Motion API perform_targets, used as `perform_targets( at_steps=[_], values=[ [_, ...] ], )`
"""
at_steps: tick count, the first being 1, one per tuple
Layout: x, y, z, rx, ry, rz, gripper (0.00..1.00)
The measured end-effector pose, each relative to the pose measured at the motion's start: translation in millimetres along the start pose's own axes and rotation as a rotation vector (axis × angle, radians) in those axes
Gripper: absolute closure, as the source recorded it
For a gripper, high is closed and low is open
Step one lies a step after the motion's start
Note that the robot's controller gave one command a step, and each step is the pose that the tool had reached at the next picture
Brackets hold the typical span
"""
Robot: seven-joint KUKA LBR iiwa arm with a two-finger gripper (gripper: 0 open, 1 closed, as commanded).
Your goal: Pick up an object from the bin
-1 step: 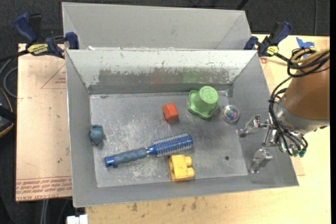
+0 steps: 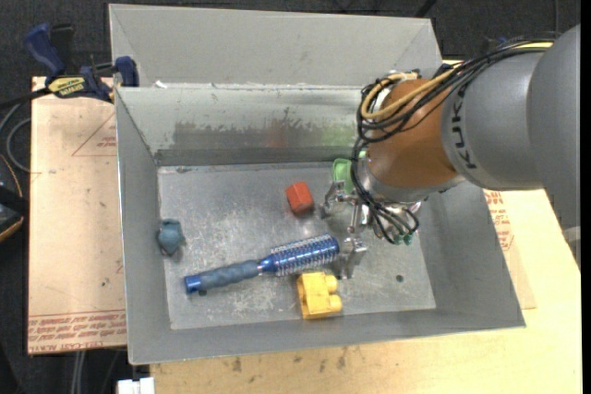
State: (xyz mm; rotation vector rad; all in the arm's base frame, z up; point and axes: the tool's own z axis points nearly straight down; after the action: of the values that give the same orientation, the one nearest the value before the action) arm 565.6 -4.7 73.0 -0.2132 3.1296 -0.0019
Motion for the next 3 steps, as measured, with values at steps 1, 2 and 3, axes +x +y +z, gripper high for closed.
perform_targets(
  at_steps=[1,2,3],
  values=[
    [17.7,58,-27,-0.003,0.004,0.095,0.00],
    [5.4,78,-32,-0.003,0.001,0.043,0.00],
    [2.5,67,-2,-0.006,-0.001,0.145,0.00]
  ],
)
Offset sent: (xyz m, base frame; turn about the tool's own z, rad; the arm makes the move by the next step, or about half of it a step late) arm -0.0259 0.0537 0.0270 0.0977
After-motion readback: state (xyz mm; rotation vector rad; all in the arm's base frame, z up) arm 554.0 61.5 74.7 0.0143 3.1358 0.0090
